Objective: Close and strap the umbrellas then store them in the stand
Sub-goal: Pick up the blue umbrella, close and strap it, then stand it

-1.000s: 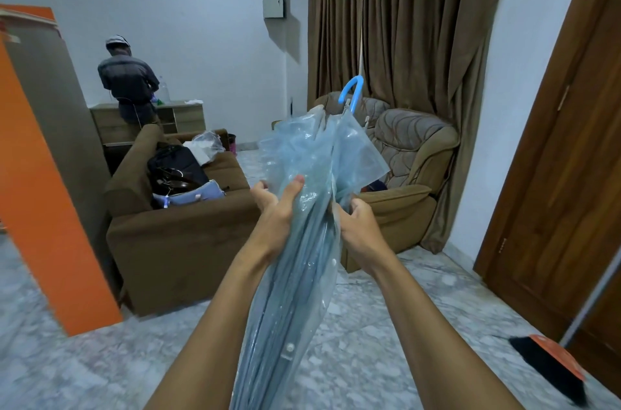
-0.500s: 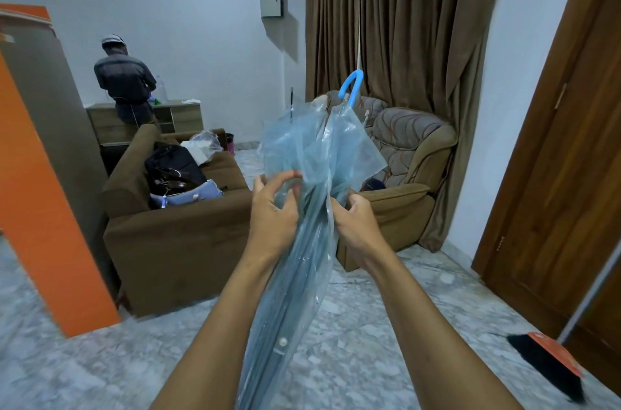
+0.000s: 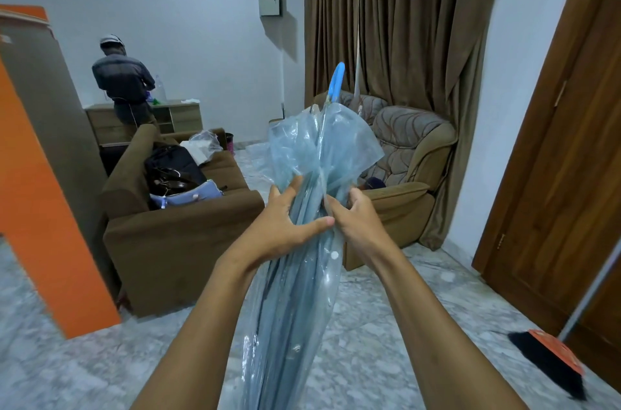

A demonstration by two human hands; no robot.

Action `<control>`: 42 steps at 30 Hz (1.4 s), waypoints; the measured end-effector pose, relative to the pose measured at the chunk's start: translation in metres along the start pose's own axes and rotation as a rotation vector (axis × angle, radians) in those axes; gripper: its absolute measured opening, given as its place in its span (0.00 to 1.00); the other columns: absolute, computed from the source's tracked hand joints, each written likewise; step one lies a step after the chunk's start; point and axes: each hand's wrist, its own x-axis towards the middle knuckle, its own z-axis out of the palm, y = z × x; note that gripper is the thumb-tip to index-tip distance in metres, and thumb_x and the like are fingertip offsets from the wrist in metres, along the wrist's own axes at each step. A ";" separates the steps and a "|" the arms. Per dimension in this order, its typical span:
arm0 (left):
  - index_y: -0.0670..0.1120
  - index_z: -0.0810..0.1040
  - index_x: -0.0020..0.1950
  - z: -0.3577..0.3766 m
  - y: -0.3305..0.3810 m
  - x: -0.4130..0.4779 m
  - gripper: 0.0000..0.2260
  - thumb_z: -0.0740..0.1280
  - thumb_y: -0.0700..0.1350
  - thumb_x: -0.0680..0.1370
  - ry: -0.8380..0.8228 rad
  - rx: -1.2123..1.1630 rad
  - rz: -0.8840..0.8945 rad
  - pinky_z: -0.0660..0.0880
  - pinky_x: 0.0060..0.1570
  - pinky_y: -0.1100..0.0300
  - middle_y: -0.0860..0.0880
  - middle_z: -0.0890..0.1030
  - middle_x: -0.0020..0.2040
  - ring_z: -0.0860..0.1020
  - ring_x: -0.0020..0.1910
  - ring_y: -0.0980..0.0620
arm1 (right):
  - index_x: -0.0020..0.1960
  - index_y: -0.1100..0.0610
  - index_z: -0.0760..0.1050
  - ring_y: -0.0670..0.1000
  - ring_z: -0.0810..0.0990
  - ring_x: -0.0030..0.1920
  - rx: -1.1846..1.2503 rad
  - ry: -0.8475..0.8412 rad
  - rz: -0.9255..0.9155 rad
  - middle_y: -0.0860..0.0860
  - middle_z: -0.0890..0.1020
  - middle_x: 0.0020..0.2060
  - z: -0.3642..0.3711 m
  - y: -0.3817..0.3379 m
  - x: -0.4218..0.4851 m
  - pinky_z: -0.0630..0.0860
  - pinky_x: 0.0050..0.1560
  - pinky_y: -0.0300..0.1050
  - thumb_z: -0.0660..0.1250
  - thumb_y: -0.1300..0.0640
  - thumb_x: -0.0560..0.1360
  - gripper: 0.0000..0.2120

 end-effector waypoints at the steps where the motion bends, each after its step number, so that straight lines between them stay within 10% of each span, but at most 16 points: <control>1: 0.64 0.54 0.77 -0.001 -0.002 0.001 0.46 0.70 0.71 0.63 0.001 -0.013 0.018 0.66 0.71 0.51 0.45 0.59 0.76 0.67 0.72 0.49 | 0.57 0.55 0.74 0.52 0.85 0.52 -0.001 0.001 -0.003 0.54 0.84 0.53 -0.001 -0.001 0.000 0.83 0.50 0.48 0.66 0.57 0.80 0.07; 6: 0.66 0.56 0.75 -0.002 -0.008 0.004 0.38 0.65 0.65 0.66 -0.058 -0.090 0.098 0.60 0.74 0.49 0.49 0.63 0.75 0.58 0.75 0.51 | 0.66 0.54 0.68 0.49 0.85 0.53 0.035 -0.035 0.005 0.52 0.84 0.56 -0.003 -0.005 0.003 0.83 0.49 0.44 0.68 0.57 0.78 0.18; 11: 0.63 0.64 0.72 0.004 -0.008 0.004 0.39 0.75 0.66 0.63 0.044 -0.168 0.092 0.76 0.61 0.53 0.51 0.73 0.66 0.76 0.63 0.53 | 0.62 0.58 0.73 0.45 0.86 0.43 0.047 -0.061 0.005 0.50 0.86 0.47 -0.003 -0.012 0.004 0.80 0.38 0.37 0.68 0.62 0.78 0.13; 19: 0.50 0.73 0.68 0.013 -0.001 -0.001 0.21 0.70 0.38 0.76 0.218 -0.359 0.132 0.76 0.45 0.72 0.53 0.81 0.56 0.82 0.50 0.63 | 0.61 0.60 0.79 0.50 0.84 0.56 -0.074 -0.110 -0.031 0.53 0.85 0.56 -0.006 -0.013 0.010 0.81 0.52 0.40 0.66 0.54 0.80 0.14; 25: 0.57 0.74 0.55 0.011 0.000 -0.002 0.17 0.71 0.37 0.75 0.295 -0.420 0.101 0.75 0.38 0.75 0.58 0.81 0.46 0.81 0.40 0.69 | 0.53 0.47 0.76 0.42 0.78 0.48 -0.397 0.434 -0.380 0.44 0.77 0.50 -0.001 -0.005 -0.004 0.76 0.48 0.40 0.68 0.46 0.76 0.09; 31: 0.53 0.71 0.59 0.009 0.001 -0.004 0.19 0.67 0.32 0.76 0.270 -0.421 0.109 0.73 0.34 0.76 0.60 0.78 0.46 0.79 0.37 0.73 | 0.46 0.43 0.80 0.41 0.75 0.46 -0.743 -0.050 -0.257 0.41 0.75 0.43 0.005 -0.014 -0.015 0.75 0.46 0.44 0.66 0.35 0.72 0.13; 42: 0.56 0.71 0.60 -0.002 -0.004 -0.003 0.17 0.67 0.37 0.78 0.329 -0.378 0.116 0.73 0.35 0.76 0.58 0.79 0.48 0.79 0.39 0.71 | 0.44 0.54 0.81 0.49 0.72 0.30 -0.342 -0.001 -0.256 0.51 0.76 0.29 -0.005 -0.025 -0.010 0.70 0.33 0.45 0.71 0.50 0.76 0.07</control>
